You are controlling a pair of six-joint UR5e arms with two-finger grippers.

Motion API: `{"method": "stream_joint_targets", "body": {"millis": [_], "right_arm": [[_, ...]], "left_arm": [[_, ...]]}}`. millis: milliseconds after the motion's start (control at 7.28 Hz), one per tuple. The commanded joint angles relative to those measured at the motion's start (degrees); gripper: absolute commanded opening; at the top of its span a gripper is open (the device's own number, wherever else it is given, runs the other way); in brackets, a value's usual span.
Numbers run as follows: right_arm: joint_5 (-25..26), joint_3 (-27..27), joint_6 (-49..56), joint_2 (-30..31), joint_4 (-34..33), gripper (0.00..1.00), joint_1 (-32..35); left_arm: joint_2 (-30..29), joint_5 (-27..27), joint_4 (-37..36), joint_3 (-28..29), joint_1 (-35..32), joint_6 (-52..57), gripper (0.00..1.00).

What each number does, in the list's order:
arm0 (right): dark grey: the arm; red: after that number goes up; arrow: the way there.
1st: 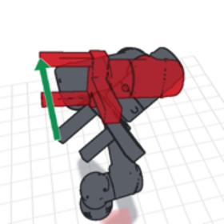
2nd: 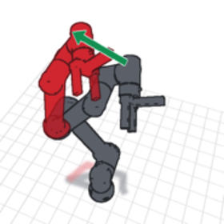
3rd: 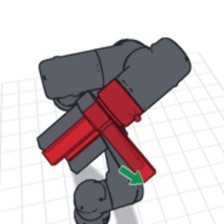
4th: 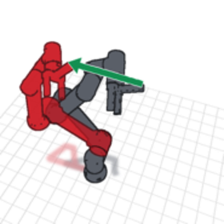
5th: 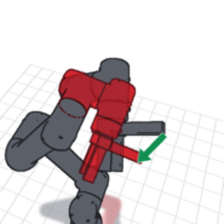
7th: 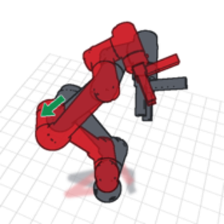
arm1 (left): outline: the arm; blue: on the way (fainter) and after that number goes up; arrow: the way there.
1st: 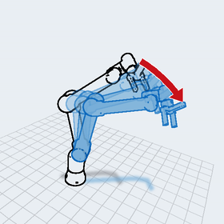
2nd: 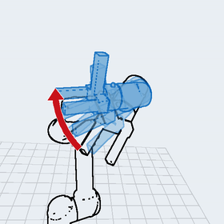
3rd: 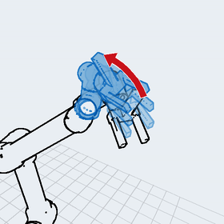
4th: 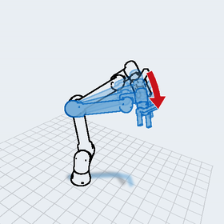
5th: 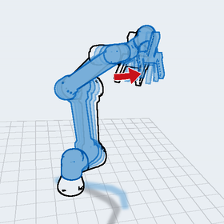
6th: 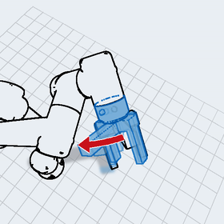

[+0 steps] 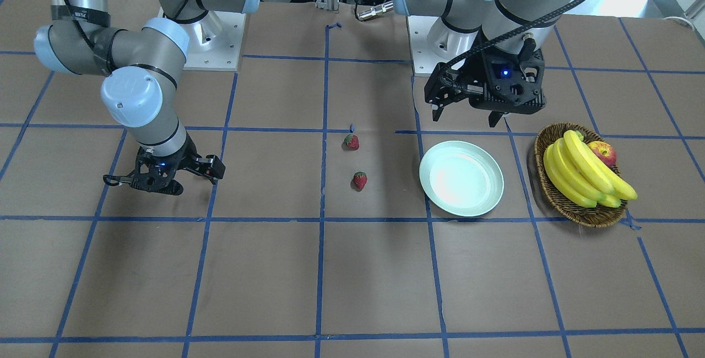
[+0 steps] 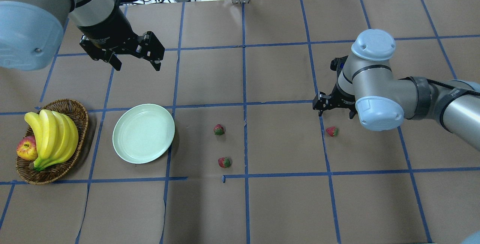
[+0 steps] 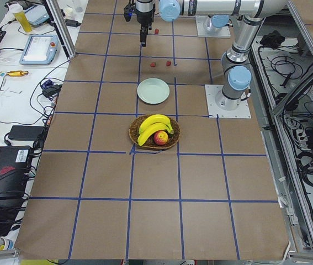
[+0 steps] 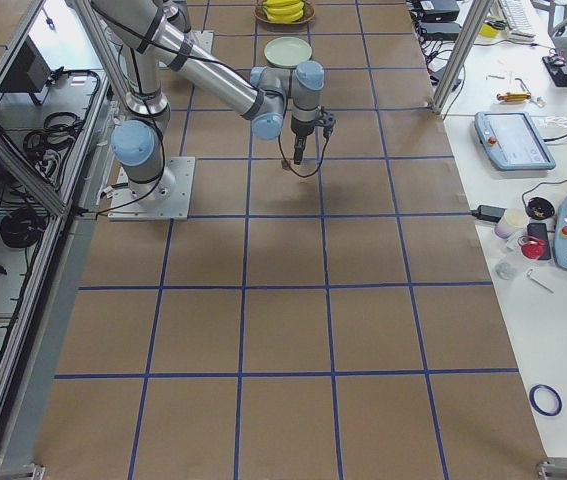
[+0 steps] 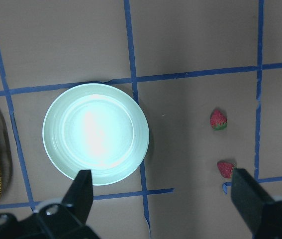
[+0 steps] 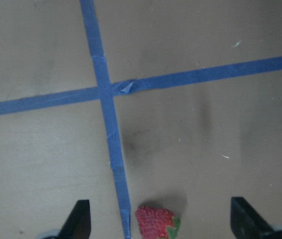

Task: Collect all strawberries into plate
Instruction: 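Move the right gripper back and grasp the last strawberry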

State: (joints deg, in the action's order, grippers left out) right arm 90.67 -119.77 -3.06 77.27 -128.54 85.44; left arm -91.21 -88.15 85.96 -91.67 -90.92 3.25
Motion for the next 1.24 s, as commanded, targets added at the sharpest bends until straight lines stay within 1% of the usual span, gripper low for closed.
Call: {"method": "stream_joint_targets", "body": {"millis": [0,137,275,412,550,824,962,1099], "right_arm": [[-0.49,-3.97,1.84,-0.01,-1.53,0.99,-0.54],[-0.58,-4.33,1.75,-0.01,-1.62,0.93,-0.45],[-0.49,-4.25,1.92,-0.18,-1.80,0.69,-0.45],[-0.41,-4.42,1.92,-0.45,-2.58,0.32,-0.45],[-0.32,-4.42,1.84,-0.54,-2.77,0.02,-0.45],[-0.49,-3.64,0.79,-0.28,-4.07,0.00,-0.37],[-2.67,-1.11,0.26,-0.10,-6.00,0.00,0.51],[-7.65,3.53,-4.01,-0.88,-5.24,0.00,3.65]], "left_arm": [[-0.02,0.00,0.00,0.00,-0.04,0.00,1.00],[-0.28,0.00,0.00,0.00,-0.13,-0.09,1.00],[-0.02,0.00,0.00,0.00,-0.13,0.00,1.00],[-0.11,0.00,0.00,0.00,-0.13,0.00,1.00],[-0.11,0.00,0.00,0.00,-0.13,0.00,1.00],[-0.11,0.00,0.00,0.00,-0.13,0.00,1.00],[-0.11,0.00,0.00,0.00,-0.13,0.00,1.00],[-0.11,0.00,0.00,0.00,-0.13,0.00,1.00]]}}
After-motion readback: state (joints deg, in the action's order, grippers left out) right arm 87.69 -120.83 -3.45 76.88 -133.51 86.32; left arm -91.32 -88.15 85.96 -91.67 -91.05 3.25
